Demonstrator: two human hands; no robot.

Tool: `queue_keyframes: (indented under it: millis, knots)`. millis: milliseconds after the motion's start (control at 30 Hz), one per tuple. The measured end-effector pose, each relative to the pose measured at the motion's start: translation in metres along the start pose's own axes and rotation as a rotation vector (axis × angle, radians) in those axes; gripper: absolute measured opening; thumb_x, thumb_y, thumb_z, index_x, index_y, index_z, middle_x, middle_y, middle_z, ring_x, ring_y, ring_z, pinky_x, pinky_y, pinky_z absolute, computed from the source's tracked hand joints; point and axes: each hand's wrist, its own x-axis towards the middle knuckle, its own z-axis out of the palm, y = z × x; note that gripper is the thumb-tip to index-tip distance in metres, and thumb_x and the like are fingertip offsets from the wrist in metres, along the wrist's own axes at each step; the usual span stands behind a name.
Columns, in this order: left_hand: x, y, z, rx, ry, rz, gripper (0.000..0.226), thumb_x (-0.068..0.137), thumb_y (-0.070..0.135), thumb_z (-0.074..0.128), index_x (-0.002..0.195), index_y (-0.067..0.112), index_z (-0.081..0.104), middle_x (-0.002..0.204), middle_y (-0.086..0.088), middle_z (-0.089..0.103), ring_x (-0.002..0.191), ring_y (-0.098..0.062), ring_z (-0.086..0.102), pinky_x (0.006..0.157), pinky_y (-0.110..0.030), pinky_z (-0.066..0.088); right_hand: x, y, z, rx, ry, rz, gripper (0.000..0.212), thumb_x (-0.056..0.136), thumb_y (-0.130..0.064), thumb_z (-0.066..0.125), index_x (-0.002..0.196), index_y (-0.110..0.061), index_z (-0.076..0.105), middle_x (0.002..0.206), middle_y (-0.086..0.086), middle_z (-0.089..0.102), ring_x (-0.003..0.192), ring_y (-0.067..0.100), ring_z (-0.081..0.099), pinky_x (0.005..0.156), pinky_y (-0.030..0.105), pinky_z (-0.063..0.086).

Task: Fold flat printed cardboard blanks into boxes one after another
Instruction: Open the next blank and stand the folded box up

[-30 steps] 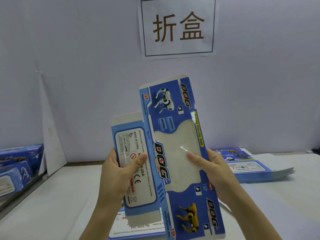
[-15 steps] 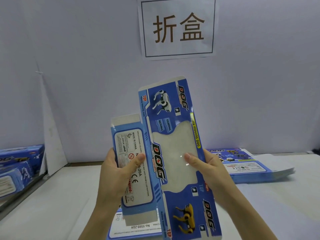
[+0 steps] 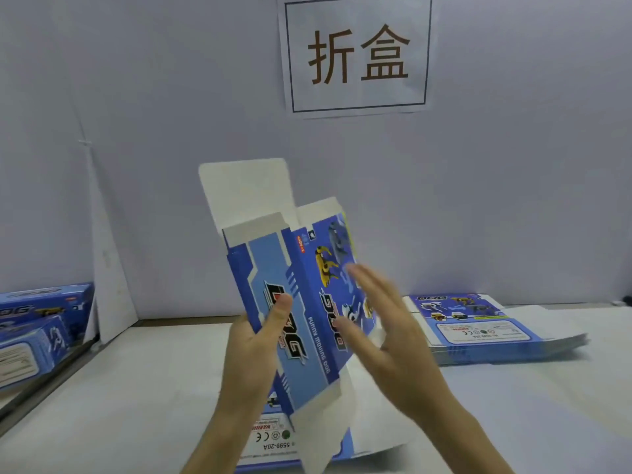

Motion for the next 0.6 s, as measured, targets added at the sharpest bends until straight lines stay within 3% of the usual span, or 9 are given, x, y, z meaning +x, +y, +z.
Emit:
queue_keyframes:
  millis: [67, 100, 167, 200, 267, 367, 467, 533, 600]
  knots:
    - [0.006, 0.0, -0.009, 0.002, -0.047, -0.021, 0.034, 0.073, 0.04, 0.061, 0.099, 0.017, 0.064, 0.077, 0.002, 0.074, 0.071, -0.018, 0.073, 0.05, -0.026, 0.056, 0.004, 0.007, -0.011, -0.017, 0.166, 0.098, 0.067, 0.088, -0.033, 0.065, 0.142, -0.041, 0.025, 0.147, -0.019, 0.034, 0.134, -0.006, 0.031, 0.106, 0.005, 0.025]
    - [0.006, 0.001, -0.011, -0.002, -0.095, -0.036, 0.033, 0.071, 0.04, 0.061, 0.098, 0.02, 0.064, 0.078, 0.001, 0.075, 0.072, -0.018, 0.073, 0.051, -0.027, 0.056, 0.006, 0.009, -0.017, 0.06, 0.188, 0.178, 0.068, 0.085, -0.034, 0.069, 0.141, -0.039, 0.031, 0.143, -0.017, 0.044, 0.128, -0.002, 0.042, 0.103, 0.01, 0.034]
    - [0.005, 0.001, -0.013, -0.002, -0.185, -0.026, 0.032, 0.069, 0.04, 0.063, 0.097, 0.025, 0.065, 0.084, -0.001, 0.075, 0.075, -0.021, 0.073, 0.054, -0.029, 0.057, 0.008, 0.013, -0.029, 0.287, 0.139, 0.299, 0.055, 0.075, -0.043, 0.077, 0.123, -0.029, 0.053, 0.107, -0.011, 0.07, 0.096, 0.01, 0.068, 0.075, 0.025, 0.056]
    - [0.005, 0.001, -0.013, -0.002, -0.21, -0.003, 0.032, 0.069, 0.039, 0.063, 0.099, 0.026, 0.065, 0.087, -0.001, 0.075, 0.078, -0.021, 0.073, 0.055, -0.028, 0.057, 0.009, 0.015, -0.035, 0.373, 0.112, 0.332, 0.048, 0.071, -0.046, 0.079, 0.108, -0.022, 0.059, 0.087, -0.004, 0.073, 0.077, 0.018, 0.072, 0.059, 0.028, 0.057]
    - [0.005, 0.001, -0.011, -0.003, -0.223, 0.058, 0.04, 0.072, 0.034, 0.063, 0.112, 0.03, 0.059, 0.099, 0.003, 0.074, 0.086, -0.018, 0.072, 0.058, -0.027, 0.057, 0.01, 0.017, -0.043, 0.459, 0.091, 0.311, 0.039, 0.07, -0.041, 0.079, 0.089, -0.013, 0.061, 0.069, 0.008, 0.07, 0.058, 0.029, 0.069, 0.044, 0.031, 0.053]
    - [0.004, 0.003, -0.006, 0.096, -0.201, 0.146, 0.066, 0.067, 0.04, 0.069, 0.129, 0.038, 0.044, 0.111, 0.018, 0.067, 0.101, -0.007, 0.066, 0.067, -0.022, 0.058, 0.01, 0.013, -0.042, 0.477, 0.143, 0.185, 0.02, 0.073, -0.03, 0.07, 0.083, -0.014, 0.062, 0.063, 0.005, 0.068, 0.052, 0.021, 0.067, 0.039, 0.023, 0.048]
    - [0.002, 0.002, -0.002, 0.118, -0.23, 0.16, 0.08, 0.056, 0.043, 0.075, 0.127, 0.04, 0.04, 0.107, 0.023, 0.066, 0.099, 0.001, 0.065, 0.067, -0.011, 0.053, 0.009, 0.013, -0.03, 0.432, 0.118, 0.095, 0.02, 0.077, -0.026, 0.068, 0.09, -0.012, 0.062, 0.058, -0.007, 0.065, 0.047, 0.007, 0.061, 0.039, 0.016, 0.044]
    - [0.005, 0.0, -0.005, 0.088, -0.226, 0.153, 0.082, 0.052, 0.037, 0.079, 0.124, 0.036, 0.041, 0.105, 0.02, 0.068, 0.096, 0.001, 0.065, 0.064, -0.009, 0.051, 0.008, 0.016, -0.026, 0.455, 0.074, 0.135, 0.029, 0.087, -0.042, 0.064, 0.093, -0.013, 0.061, 0.061, -0.009, 0.065, 0.05, 0.005, 0.062, 0.042, 0.015, 0.045]
    - [0.008, 0.001, -0.012, 0.124, -0.276, 0.184, 0.081, 0.055, 0.03, 0.086, 0.124, 0.033, 0.043, 0.109, 0.016, 0.067, 0.099, -0.006, 0.066, 0.07, -0.013, 0.054, 0.007, 0.021, -0.03, 0.581, 0.022, 0.243, 0.054, 0.089, -0.067, 0.041, 0.099, -0.02, 0.066, 0.078, -0.007, 0.072, 0.07, 0.01, 0.069, 0.056, 0.016, 0.051]
